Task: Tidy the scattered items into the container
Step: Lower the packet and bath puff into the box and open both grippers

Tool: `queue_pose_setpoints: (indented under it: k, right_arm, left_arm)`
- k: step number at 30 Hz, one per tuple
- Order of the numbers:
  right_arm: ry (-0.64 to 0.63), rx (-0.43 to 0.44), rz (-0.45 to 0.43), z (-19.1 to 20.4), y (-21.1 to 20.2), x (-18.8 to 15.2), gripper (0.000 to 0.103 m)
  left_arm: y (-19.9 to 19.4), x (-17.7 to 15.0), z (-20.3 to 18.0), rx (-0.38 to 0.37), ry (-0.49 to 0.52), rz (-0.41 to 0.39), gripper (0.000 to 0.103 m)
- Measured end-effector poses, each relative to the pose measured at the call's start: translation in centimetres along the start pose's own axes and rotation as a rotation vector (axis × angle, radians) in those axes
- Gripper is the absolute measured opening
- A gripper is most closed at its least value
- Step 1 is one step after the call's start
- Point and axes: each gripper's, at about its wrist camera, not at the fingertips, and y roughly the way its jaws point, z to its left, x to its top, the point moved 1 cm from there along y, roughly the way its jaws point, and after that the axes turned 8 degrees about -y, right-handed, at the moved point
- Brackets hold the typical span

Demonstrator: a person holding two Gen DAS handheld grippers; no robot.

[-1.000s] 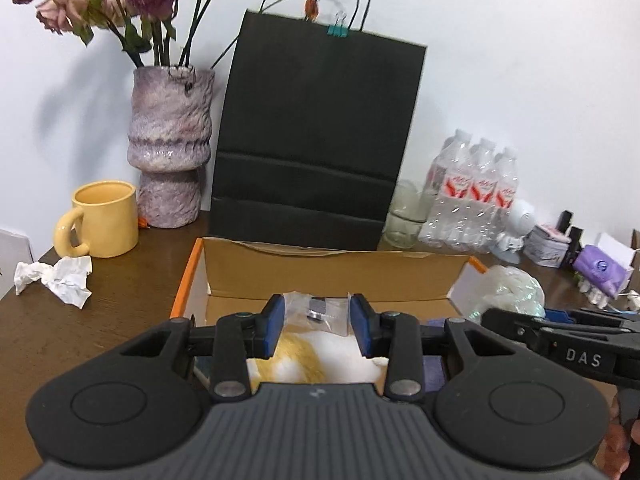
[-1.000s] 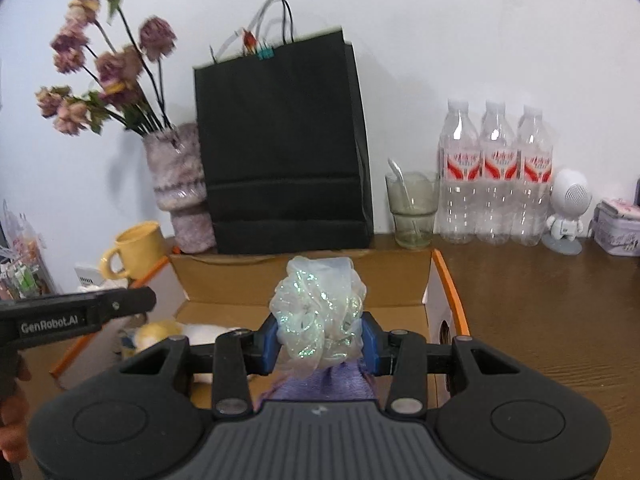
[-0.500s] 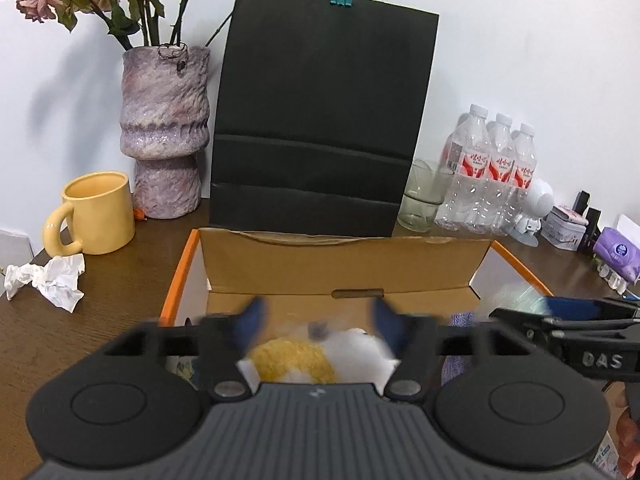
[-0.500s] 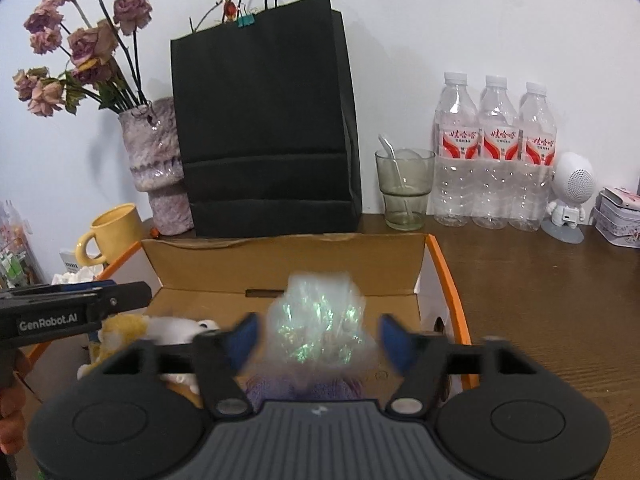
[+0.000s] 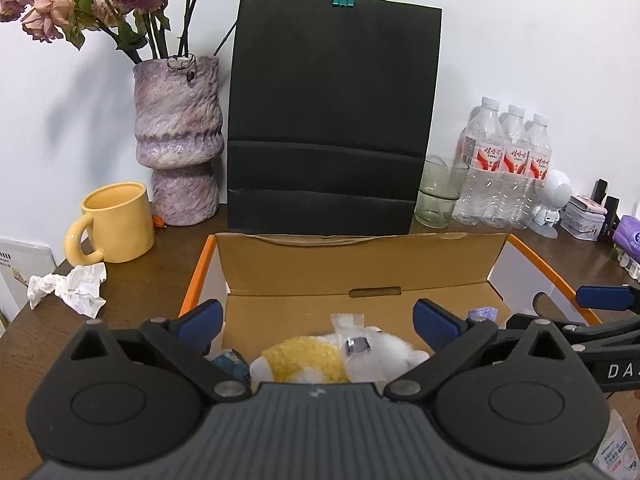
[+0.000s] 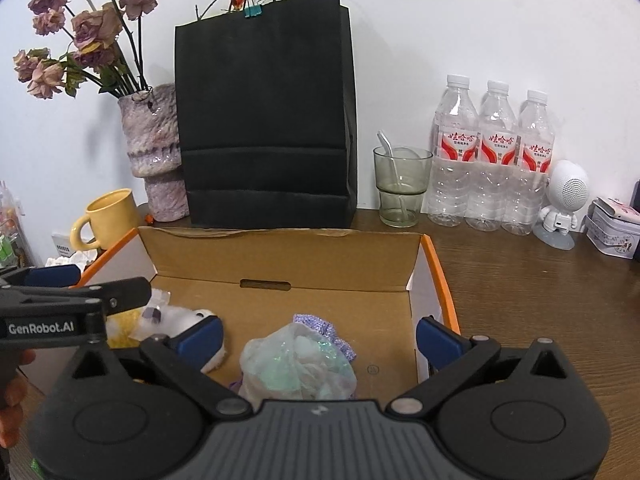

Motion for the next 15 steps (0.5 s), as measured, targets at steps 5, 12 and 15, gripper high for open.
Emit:
queue_pose_setpoints:
  k: [5,12,15]
  right_arm:
    - [-0.002,0.001,0.002,-0.01,0.0,-0.02,0.103]
    - [0.001,0.002,-0.002,0.03,-0.14,-0.04,0.103]
    - [0.006,0.005,-0.01,0.06,-0.63,-0.05,0.103]
  left_arm:
    - [0.02,-0.22,-0.35,-0.008,0.016,0.007,0.103]
    - [-0.29,-0.32,-0.41,-0.007,0.018,0.004,0.103]
    - [-0.89,-0.3,-0.33,-0.007,0.012,-0.002,0.103]
